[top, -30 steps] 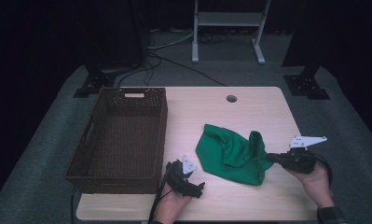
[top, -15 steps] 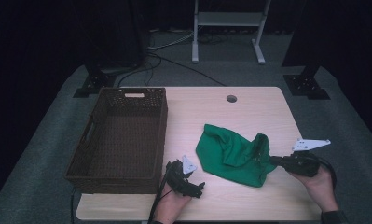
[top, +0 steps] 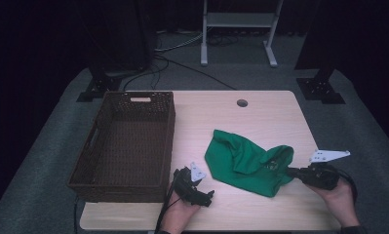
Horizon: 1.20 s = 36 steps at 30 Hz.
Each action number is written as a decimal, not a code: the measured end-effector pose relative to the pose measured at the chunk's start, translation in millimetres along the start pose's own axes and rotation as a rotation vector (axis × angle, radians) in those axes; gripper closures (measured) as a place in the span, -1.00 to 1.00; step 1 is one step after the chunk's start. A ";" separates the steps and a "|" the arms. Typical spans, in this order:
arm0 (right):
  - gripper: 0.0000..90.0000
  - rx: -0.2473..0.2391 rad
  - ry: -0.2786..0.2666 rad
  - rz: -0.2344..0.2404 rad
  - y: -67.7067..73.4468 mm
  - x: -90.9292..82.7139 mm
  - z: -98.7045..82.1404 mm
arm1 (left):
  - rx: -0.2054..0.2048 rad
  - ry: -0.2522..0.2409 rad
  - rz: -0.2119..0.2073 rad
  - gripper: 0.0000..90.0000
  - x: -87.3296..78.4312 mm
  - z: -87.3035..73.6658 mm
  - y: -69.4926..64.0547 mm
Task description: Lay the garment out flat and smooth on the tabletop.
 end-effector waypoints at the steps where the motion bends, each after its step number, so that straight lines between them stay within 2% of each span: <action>1: 0.95 0.002 0.001 -0.003 -0.4 -0.6 -1.2 | 0.000 0.000 0.000 -1.00 0.0 0.0 0.0; 19: 0.95 0.033 0.006 -0.026 -4.7 -13.7 -25.5 | 0.000 0.000 0.000 -1.00 0.0 0.0 0.0; 36: 0.91 0.025 0.018 -0.027 -0.7 -23.7 -47.8 | 0.000 0.001 0.000 -1.00 0.0 0.0 0.0</action>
Point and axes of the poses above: each handheld gripper's, and its own axes: x roughly forward along the jaws, z roughly out of its top, y roughly to its left, the point moved 7 cm from there along x, roughly forward along the jaws, and after that the axes turned 8 degrees about y, right-handed, at the moved point
